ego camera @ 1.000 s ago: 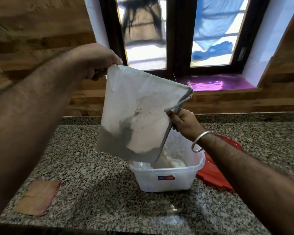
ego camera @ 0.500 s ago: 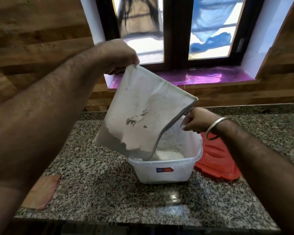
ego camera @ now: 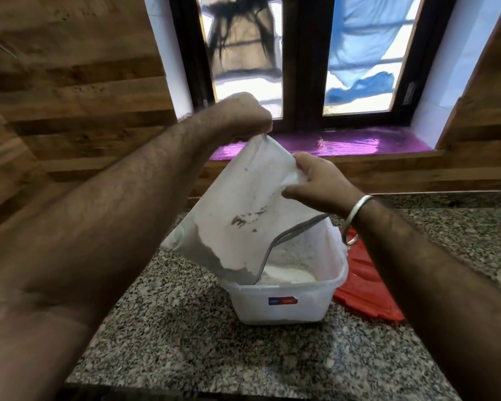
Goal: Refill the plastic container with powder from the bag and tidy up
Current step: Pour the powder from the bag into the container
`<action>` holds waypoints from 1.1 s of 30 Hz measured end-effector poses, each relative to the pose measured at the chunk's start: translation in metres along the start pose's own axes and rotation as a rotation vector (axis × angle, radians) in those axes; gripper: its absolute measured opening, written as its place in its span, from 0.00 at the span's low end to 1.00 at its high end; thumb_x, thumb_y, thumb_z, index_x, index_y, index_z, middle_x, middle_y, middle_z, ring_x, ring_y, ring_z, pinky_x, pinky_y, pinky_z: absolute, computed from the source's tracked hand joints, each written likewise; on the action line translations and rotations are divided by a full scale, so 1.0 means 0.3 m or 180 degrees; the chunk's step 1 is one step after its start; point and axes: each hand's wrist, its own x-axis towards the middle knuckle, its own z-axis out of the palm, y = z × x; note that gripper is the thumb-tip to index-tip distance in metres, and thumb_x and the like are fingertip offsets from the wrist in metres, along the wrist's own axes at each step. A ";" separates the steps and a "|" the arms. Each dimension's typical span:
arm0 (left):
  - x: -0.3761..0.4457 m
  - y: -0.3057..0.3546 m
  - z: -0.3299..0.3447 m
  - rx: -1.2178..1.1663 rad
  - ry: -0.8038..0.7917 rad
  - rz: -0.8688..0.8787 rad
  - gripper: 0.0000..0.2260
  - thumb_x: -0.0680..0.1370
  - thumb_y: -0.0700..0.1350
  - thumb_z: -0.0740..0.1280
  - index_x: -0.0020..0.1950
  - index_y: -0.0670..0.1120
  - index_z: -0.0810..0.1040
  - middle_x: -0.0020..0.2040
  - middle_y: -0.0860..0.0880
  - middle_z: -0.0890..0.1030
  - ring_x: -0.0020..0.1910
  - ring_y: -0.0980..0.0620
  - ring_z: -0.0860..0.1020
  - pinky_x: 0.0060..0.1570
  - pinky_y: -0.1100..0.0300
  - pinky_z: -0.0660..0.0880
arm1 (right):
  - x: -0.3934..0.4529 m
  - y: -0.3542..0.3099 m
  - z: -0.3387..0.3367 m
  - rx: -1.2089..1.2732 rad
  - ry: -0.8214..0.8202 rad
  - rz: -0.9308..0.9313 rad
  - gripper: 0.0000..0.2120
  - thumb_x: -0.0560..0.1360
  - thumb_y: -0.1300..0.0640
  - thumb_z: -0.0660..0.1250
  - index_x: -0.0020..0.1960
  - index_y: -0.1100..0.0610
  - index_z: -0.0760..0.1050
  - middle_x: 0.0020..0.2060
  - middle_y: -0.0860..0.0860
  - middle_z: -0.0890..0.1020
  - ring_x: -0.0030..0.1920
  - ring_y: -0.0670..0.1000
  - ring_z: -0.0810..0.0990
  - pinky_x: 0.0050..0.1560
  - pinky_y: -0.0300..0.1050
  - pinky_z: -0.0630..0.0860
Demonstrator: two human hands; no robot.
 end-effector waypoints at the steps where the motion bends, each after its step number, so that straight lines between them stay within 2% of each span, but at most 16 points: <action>1: 0.003 -0.001 0.009 -0.0026 0.0001 0.0013 0.09 0.80 0.43 0.70 0.40 0.43 0.76 0.33 0.49 0.73 0.27 0.54 0.69 0.17 0.69 0.61 | 0.009 -0.004 0.008 -0.0012 0.0039 -0.0026 0.20 0.69 0.56 0.74 0.60 0.56 0.77 0.50 0.52 0.83 0.51 0.55 0.82 0.54 0.57 0.82; 5: 0.014 -0.020 0.033 -0.0267 0.0054 -0.0037 0.11 0.81 0.47 0.70 0.40 0.44 0.77 0.32 0.49 0.73 0.26 0.54 0.69 0.17 0.71 0.59 | 0.037 -0.005 0.046 0.0430 0.0176 0.0220 0.18 0.65 0.51 0.70 0.52 0.57 0.79 0.46 0.53 0.83 0.48 0.54 0.80 0.49 0.53 0.80; 8: 0.002 -0.040 0.061 -0.0365 0.0157 -0.0051 0.17 0.82 0.56 0.70 0.43 0.44 0.79 0.35 0.50 0.76 0.28 0.54 0.72 0.21 0.69 0.64 | 0.047 0.008 0.101 0.0986 0.0425 0.0264 0.12 0.71 0.52 0.65 0.45 0.62 0.75 0.39 0.51 0.78 0.41 0.50 0.73 0.42 0.50 0.71; 10: -0.002 -0.069 0.076 -0.0459 0.0228 -0.0048 0.27 0.81 0.66 0.65 0.51 0.41 0.82 0.44 0.46 0.84 0.38 0.49 0.82 0.33 0.62 0.76 | 0.049 0.021 0.137 0.1096 0.0627 0.0204 0.09 0.76 0.57 0.61 0.43 0.64 0.70 0.36 0.49 0.73 0.38 0.47 0.68 0.40 0.48 0.67; 12: -0.015 -0.118 0.081 -0.0738 0.0289 -0.0059 0.38 0.80 0.74 0.57 0.55 0.40 0.85 0.58 0.39 0.86 0.55 0.41 0.85 0.52 0.51 0.80 | 0.044 0.028 0.161 0.1107 0.0746 0.0192 0.10 0.79 0.60 0.59 0.43 0.65 0.68 0.35 0.49 0.72 0.37 0.46 0.66 0.39 0.47 0.66; 14: -0.056 -0.204 0.087 -0.0944 0.0324 -0.0103 0.40 0.81 0.75 0.51 0.48 0.41 0.85 0.54 0.36 0.86 0.52 0.37 0.84 0.53 0.48 0.77 | 0.039 0.035 0.180 0.1230 0.0800 0.0212 0.11 0.81 0.60 0.58 0.43 0.66 0.68 0.36 0.50 0.71 0.36 0.46 0.66 0.38 0.46 0.66; 16: -0.099 -0.333 0.112 -0.1106 0.0380 -0.0315 0.38 0.81 0.75 0.49 0.42 0.45 0.81 0.47 0.37 0.85 0.45 0.39 0.80 0.50 0.49 0.75 | 0.034 0.047 0.195 0.1437 0.0863 0.0311 0.11 0.81 0.60 0.57 0.43 0.66 0.69 0.37 0.50 0.72 0.37 0.47 0.68 0.40 0.47 0.67; 18: -0.141 -0.487 0.161 -0.1293 0.0501 -0.0736 0.40 0.77 0.78 0.48 0.50 0.45 0.82 0.55 0.36 0.85 0.52 0.38 0.83 0.57 0.47 0.78 | 0.029 0.072 0.208 0.1660 0.0905 0.0464 0.11 0.80 0.59 0.57 0.44 0.66 0.70 0.37 0.51 0.72 0.39 0.49 0.70 0.42 0.48 0.68; 20: -0.178 -0.637 0.228 -0.1277 0.0624 -0.1235 0.38 0.77 0.77 0.51 0.57 0.46 0.80 0.57 0.41 0.84 0.58 0.39 0.83 0.62 0.46 0.78 | 0.024 0.102 0.212 0.1770 0.0925 0.0650 0.11 0.80 0.59 0.57 0.47 0.67 0.73 0.39 0.52 0.74 0.40 0.50 0.72 0.43 0.49 0.69; 22: -0.213 -0.780 0.308 -0.1220 0.0562 -0.1667 0.30 0.83 0.69 0.54 0.59 0.43 0.79 0.56 0.41 0.83 0.55 0.39 0.82 0.57 0.46 0.79 | 0.022 0.135 0.219 0.1843 0.0959 0.0803 0.12 0.78 0.58 0.58 0.48 0.66 0.75 0.41 0.53 0.76 0.42 0.52 0.73 0.44 0.50 0.71; 23: -0.227 -0.847 0.350 -0.1360 0.0479 -0.1814 0.29 0.84 0.66 0.55 0.58 0.42 0.79 0.55 0.39 0.84 0.50 0.40 0.83 0.49 0.48 0.80 | 0.018 0.145 0.222 0.1914 0.1000 0.0861 0.11 0.77 0.58 0.58 0.48 0.65 0.75 0.41 0.53 0.76 0.42 0.52 0.73 0.43 0.49 0.71; 25: -0.265 -0.922 0.414 -0.2029 0.0151 -0.2049 0.27 0.85 0.65 0.56 0.54 0.43 0.80 0.47 0.41 0.84 0.38 0.45 0.78 0.35 0.57 0.72 | 0.016 0.165 0.233 0.2001 0.1056 0.1011 0.10 0.78 0.62 0.57 0.49 0.62 0.77 0.41 0.53 0.76 0.39 0.48 0.73 0.39 0.43 0.71; 28: -0.313 -0.920 0.447 -0.3107 -0.0030 -0.2039 0.26 0.85 0.66 0.58 0.43 0.46 0.77 0.32 0.47 0.76 0.27 0.51 0.69 0.28 0.62 0.63 | 0.012 0.200 0.258 0.1672 0.1122 0.1112 0.11 0.80 0.65 0.56 0.50 0.62 0.77 0.39 0.49 0.76 0.39 0.47 0.72 0.32 0.30 0.68; 29: -0.320 -0.910 0.453 -0.3271 0.0117 -0.1879 0.25 0.85 0.66 0.60 0.41 0.47 0.76 0.30 0.48 0.73 0.25 0.52 0.67 0.27 0.62 0.62 | 0.011 0.212 0.265 0.1493 0.1095 0.1090 0.11 0.81 0.65 0.56 0.50 0.62 0.77 0.40 0.50 0.77 0.41 0.49 0.73 0.34 0.30 0.69; 31: -0.326 -0.884 0.467 -0.3261 0.0488 -0.1514 0.24 0.83 0.66 0.64 0.42 0.46 0.76 0.29 0.49 0.70 0.25 0.52 0.66 0.27 0.61 0.61 | 0.013 0.247 0.282 0.1195 0.0942 0.1070 0.13 0.82 0.62 0.56 0.54 0.65 0.78 0.49 0.58 0.81 0.50 0.56 0.76 0.46 0.39 0.70; 33: -0.319 -0.876 0.482 -0.3130 0.0764 -0.1360 0.25 0.82 0.66 0.67 0.44 0.43 0.79 0.28 0.50 0.70 0.25 0.53 0.65 0.28 0.61 0.62 | 0.000 0.255 0.288 0.0951 0.0788 0.1159 0.19 0.79 0.59 0.55 0.56 0.70 0.79 0.55 0.66 0.80 0.55 0.63 0.77 0.50 0.47 0.69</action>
